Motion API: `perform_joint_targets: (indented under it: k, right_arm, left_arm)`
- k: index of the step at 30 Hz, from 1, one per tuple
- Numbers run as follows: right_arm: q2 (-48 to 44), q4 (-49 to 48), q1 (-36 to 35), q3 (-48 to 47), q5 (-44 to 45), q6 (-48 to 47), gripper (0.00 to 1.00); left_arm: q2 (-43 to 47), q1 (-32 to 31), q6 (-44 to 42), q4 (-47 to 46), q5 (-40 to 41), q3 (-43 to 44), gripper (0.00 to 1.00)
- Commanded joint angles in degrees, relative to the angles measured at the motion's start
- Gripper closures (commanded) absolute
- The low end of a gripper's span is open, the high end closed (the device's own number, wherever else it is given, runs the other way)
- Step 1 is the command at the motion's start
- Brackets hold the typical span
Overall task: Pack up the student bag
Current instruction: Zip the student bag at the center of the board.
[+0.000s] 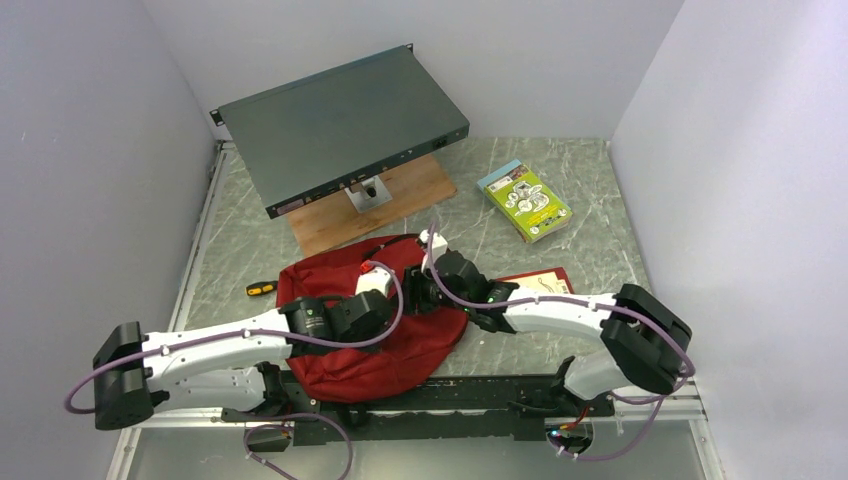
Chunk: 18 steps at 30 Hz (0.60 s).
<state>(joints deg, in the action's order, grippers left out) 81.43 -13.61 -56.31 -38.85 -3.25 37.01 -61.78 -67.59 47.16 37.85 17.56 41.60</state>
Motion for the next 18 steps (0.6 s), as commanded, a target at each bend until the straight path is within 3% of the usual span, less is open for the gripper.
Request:
perform_joint_targets:
  k: [1, 8, 18]
  right_arm:
    - [-3.9, -6.6, 0.2, 2.6, -2.2, -3.6, 0.5]
    - [-5.5, -17.9, -2.9, 10.3, -8.4, -5.8, 0.44]
    - [1.0, -20.3, -10.7, 9.3, -3.0, -11.0, 0.44]
  left_arm:
    - [2.9, 1.2, 1.5, -4.3, -1.4, -0.4, 1.0]
    - [4.5, 1.7, 2.6, -1.7, 1.9, 1.4, 1.0]
    - [5.0, 1.7, 0.4, -2.2, 2.6, 4.3, 1.0]
